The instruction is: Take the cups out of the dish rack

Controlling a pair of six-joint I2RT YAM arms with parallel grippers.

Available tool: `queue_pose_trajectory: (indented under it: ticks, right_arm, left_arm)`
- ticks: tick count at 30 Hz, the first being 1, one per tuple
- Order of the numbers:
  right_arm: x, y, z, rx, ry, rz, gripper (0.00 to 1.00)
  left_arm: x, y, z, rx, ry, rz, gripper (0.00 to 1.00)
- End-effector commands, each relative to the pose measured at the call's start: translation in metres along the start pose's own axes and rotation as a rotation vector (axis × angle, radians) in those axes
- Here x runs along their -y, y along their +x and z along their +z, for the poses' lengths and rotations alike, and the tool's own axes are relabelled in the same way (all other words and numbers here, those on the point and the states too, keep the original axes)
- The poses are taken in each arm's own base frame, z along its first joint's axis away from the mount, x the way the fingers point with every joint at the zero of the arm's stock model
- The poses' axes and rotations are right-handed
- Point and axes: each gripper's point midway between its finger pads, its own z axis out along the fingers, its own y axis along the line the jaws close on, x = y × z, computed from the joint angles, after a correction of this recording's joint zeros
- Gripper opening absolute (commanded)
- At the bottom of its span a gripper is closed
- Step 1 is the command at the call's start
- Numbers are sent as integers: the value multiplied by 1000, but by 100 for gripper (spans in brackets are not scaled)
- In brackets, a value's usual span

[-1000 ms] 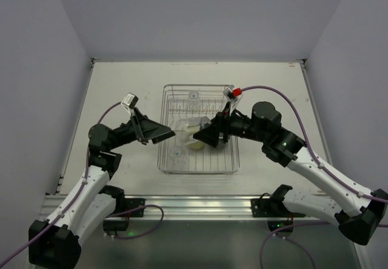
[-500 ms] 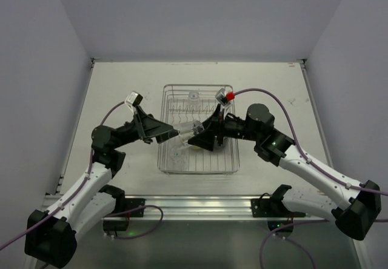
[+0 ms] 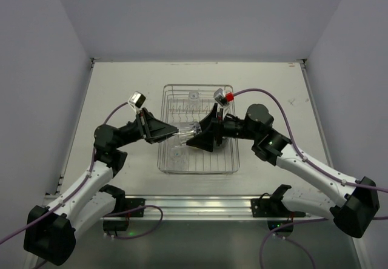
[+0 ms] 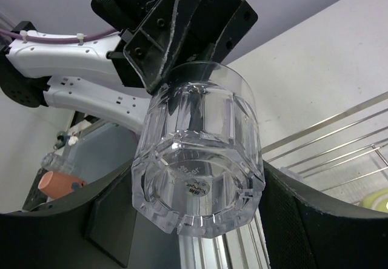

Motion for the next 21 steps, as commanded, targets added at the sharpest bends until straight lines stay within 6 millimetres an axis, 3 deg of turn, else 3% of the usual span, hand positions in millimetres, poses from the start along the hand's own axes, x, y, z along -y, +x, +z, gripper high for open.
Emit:
queue_pose_trajectory:
  ticks: [1,5,8,11,12,14,15,21]
  right_arm:
    - [-11,-14,3,26,-56,-48,0]
    - [-12,-12,4,14,-63,-44,0]
    - [-12,-14,4,9,-58,-46,0]
    - [-9,-17,3,9,-27,-46,42]
    - [-8,-19,2,20,-12,-46,65]
    - [-8,-20,-1,27,6,-48,93]
    - [-10,-24,-4,42,13,-60,99]
    - [9,-35,-22,88,206,-60,99]
  left_arm:
    - [20,2,3,-14,57,55,29]
    - [23,3,4,-16,63,54,4]
    - [25,3,3,-17,69,59,0]
    - [22,3,3,-15,61,58,0]
    - [20,3,3,-15,57,67,0]
    - [16,2,4,-14,42,72,0]
    - [13,2,4,-15,32,79,0]
    - [0,-11,3,4,-49,117,0]
